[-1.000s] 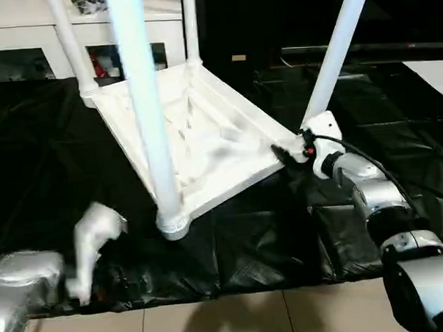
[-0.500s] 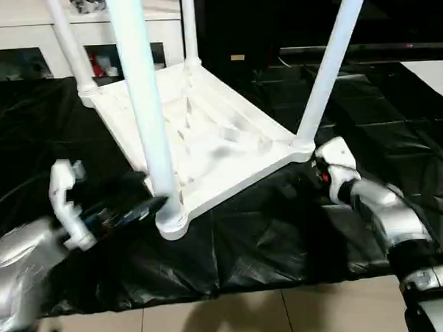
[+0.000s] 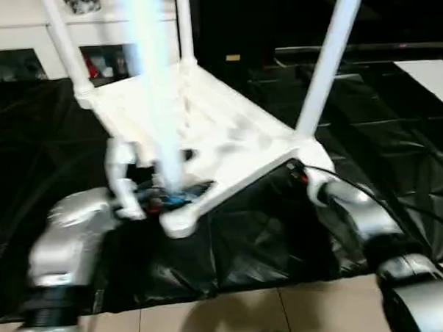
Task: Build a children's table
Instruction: Rotate table base
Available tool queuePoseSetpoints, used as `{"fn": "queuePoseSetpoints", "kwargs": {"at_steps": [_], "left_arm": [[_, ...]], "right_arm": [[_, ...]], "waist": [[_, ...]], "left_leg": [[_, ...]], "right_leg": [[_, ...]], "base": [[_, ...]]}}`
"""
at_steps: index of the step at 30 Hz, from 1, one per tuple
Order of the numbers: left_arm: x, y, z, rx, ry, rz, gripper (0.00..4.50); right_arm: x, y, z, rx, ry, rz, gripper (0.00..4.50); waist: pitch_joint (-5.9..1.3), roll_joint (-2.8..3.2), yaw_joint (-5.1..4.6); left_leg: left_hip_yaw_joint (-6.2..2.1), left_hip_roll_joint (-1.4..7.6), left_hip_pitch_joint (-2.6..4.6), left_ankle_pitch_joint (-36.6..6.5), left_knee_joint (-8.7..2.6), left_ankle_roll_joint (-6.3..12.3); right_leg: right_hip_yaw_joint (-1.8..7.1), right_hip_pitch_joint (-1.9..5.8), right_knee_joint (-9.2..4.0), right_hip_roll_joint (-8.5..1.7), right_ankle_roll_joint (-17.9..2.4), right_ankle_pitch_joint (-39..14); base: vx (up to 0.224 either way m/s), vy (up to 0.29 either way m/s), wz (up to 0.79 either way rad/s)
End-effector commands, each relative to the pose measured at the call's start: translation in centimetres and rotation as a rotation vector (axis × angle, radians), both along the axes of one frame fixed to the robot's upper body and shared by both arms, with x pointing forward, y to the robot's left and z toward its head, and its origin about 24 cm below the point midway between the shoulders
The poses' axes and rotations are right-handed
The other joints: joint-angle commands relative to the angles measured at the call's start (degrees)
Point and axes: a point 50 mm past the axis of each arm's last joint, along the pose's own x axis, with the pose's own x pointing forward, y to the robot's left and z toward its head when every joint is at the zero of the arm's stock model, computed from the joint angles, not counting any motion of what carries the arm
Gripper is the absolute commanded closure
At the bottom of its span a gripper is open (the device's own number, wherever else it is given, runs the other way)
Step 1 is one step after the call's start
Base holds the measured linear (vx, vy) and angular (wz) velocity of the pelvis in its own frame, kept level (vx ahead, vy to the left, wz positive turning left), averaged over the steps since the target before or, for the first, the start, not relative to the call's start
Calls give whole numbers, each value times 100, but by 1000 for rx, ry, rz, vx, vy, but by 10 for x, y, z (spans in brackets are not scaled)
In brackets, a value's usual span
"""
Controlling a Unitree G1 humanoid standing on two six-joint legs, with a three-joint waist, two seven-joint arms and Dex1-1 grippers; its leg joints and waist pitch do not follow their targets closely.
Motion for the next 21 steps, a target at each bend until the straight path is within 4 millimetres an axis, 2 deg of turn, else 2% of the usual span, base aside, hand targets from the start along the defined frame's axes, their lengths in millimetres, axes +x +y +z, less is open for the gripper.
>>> {"fn": "queuePoseSetpoints", "kwargs": {"at_steps": [1,4,5,6,8,9,10,11,12,15,17,19,21], "left_arm": [[-8,-35,10,-4,-38,-179,3],[-10,-62,13,-12,-53,-264,3],[-10,-70,14,-13,-60,-290,3],[-10,-70,14,-13,-60,-290,3],[-11,-89,15,-15,-85,-333,3],[-11,-94,15,-18,-93,-340,3],[-12,-100,15,-22,-95,-346,3],[-12,-102,15,-23,-98,-345,3],[-11,-105,16,-26,-104,-343,3],[-11,-109,16,-31,-107,-343,3],[-9,-120,20,-45,-122,-326,3],[-7,-129,24,-58,-133,-301,3],[-4,-133,24,-56,-138,-283,3]], "right_arm": [[5,12,5,0,-20,22,0],[7,24,7,34,-23,29,0],[8,28,7,39,-22,37,0],[8,28,7,39,-22,37,0],[7,37,5,31,-27,59,0],[7,38,4,30,-28,60,0],[6,39,4,32,-28,60,0],[6,40,3,33,-28,61,0],[6,40,3,37,-28,62,0],[5,42,2,52,-26,73,0],[3,48,1,78,-27,108,0],[0,58,2,123,-27,164,0],[0,62,2,129,-29,178,0]], "waist": [[-388,21,-18],[-382,-13,-74],[-384,1,-86],[-394,-16,-117],[-391,-13,-183],[-393,-47,-221],[-391,-29,-255],[-393,-46,-283],[-400,-21,-299],[-407,-27,-314],[-413,9,-312],[-407,14,-313],[-403,15,-314]], "left_leg": [[84,-12,1,-1139,-362,153],[75,-22,-25,-1267,-364,112],[71,-27,-36,-1284,-364,98],[69,-26,-43,-1296,-354,99],[58,-37,-88,-1269,-350,127],[54,-39,-100,-1283,-345,139],[52,-39,-90,-1325,-335,154],[55,-46,-102,-1321,-329,165],[49,-47,-103,-1302,-320,184],[45,-41,-103,-1272,-307,228],[43,-32,-81,-1236,-304,277],[49,-26,-72,-1316,-304,336],[41,-22,-77,-1347,-309,343]], "right_leg": [[215,338,-307,-149,-1249,-1176],[215,366,-321,-151,-1207,-1304],[212,374,-325,-154,-1188,-1354],[210,376,-339,-160,-1172,-1392],[210,406,-343,-167,-1179,-1343],[204,417,-359,-166,-1134,-1434],[207,402,-371,-172,-1137,-1522],[207,406,-381,-165,-1126,-1555],[209,409,-395,-165,-1132,-1565],[217,402,-383,-147,-1220,-1446],[218,395,-359,-125,-1356,-1201],[212,391,-378,-113,-1447,-1157],[208,398,-375,-114,-1457,-1170]], "base": [[0,0,0],[0,0,0],[0,0,0],[0,0,0],[0,0,0],[0,0,0],[0,0,0],[0,0,0],[0,0,0],[0,0,0],[0,0,0],[0,0,0],[0,0,0]]}}
